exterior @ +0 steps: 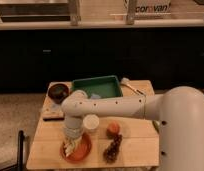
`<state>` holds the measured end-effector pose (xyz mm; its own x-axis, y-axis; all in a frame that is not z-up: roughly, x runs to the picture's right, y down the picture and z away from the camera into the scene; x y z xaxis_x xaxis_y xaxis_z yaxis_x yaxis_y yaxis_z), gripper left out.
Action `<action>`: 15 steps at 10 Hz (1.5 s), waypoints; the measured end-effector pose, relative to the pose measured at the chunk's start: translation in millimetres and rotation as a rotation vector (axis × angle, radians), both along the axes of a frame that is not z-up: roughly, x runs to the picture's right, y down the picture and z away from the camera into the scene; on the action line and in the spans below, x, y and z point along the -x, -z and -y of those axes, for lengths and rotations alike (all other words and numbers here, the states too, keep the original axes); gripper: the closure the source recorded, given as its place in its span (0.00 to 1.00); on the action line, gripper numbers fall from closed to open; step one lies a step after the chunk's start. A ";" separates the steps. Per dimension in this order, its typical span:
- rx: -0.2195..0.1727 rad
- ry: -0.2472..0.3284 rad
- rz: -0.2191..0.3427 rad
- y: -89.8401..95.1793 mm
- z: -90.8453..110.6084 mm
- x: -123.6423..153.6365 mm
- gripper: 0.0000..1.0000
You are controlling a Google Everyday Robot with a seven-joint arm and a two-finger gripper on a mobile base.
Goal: Place banana in red bowl
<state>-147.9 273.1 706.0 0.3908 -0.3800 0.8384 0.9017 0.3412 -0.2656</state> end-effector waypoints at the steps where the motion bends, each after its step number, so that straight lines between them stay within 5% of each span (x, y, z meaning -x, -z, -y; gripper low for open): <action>1: 0.001 0.004 0.005 2.1 -0.2 0.2 0.38; 3: 0.003 0.009 0.019 6.1 0.5 0.6 0.21; 15: -0.051 -0.002 0.026 21.4 34.7 -3.2 0.20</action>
